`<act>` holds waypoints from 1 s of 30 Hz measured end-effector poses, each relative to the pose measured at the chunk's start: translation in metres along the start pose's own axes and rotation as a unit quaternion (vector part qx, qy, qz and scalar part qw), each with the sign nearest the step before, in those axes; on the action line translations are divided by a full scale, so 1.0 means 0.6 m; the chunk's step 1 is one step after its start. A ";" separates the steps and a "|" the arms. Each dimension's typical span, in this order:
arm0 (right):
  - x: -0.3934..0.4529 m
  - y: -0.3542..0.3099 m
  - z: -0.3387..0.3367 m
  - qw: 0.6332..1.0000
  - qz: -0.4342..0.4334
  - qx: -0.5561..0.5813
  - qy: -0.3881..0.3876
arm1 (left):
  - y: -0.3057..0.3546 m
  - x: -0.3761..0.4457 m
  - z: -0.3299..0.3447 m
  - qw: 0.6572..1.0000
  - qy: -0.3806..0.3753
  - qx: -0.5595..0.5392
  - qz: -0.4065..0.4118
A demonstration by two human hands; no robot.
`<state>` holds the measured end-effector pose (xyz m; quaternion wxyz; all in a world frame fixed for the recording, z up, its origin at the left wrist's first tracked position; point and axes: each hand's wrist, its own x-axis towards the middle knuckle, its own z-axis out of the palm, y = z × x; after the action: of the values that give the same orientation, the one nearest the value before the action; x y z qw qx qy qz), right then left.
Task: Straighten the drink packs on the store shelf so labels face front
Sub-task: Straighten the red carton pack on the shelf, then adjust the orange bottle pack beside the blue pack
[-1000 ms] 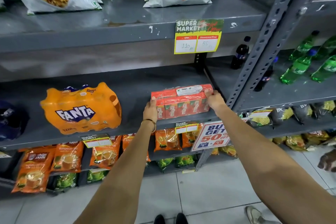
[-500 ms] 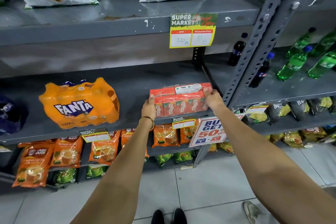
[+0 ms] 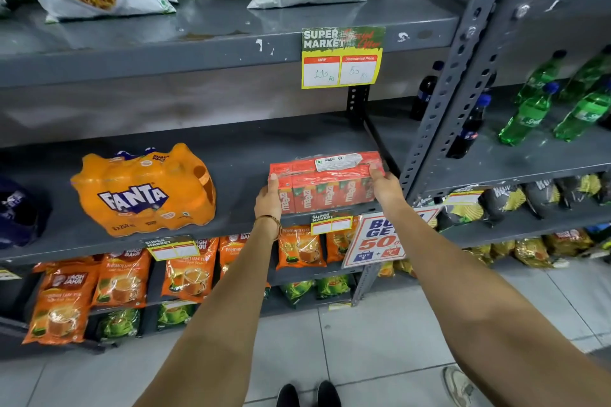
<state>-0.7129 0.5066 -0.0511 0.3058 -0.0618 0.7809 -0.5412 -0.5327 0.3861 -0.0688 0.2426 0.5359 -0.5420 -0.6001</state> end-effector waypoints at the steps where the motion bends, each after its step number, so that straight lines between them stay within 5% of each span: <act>1: 0.000 0.000 0.000 1.000 -0.003 -0.004 -0.001 | 0.001 -0.002 -0.001 1.000 -0.006 0.004 -0.002; 15: -0.014 -0.006 0.010 0.999 0.008 0.011 0.043 | 0.023 -0.010 -0.025 0.995 -0.053 0.086 -0.021; 21: -0.087 -0.024 0.087 0.957 -0.179 -0.104 0.206 | 0.061 -0.037 -0.108 0.960 0.070 0.208 0.171; 26: -0.196 -0.052 0.239 0.945 -0.279 -0.109 0.129 | 0.081 -0.032 -0.277 0.892 0.131 0.261 0.344; 30: -0.291 -0.053 0.378 0.954 -0.277 -0.099 0.052 | 0.059 -0.008 -0.450 0.866 0.188 0.246 0.393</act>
<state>-0.4562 0.3848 -0.0027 0.0955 -0.2779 0.7975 -0.5269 -0.2967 0.2743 0.0093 0.4161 0.4231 -0.7821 -0.1904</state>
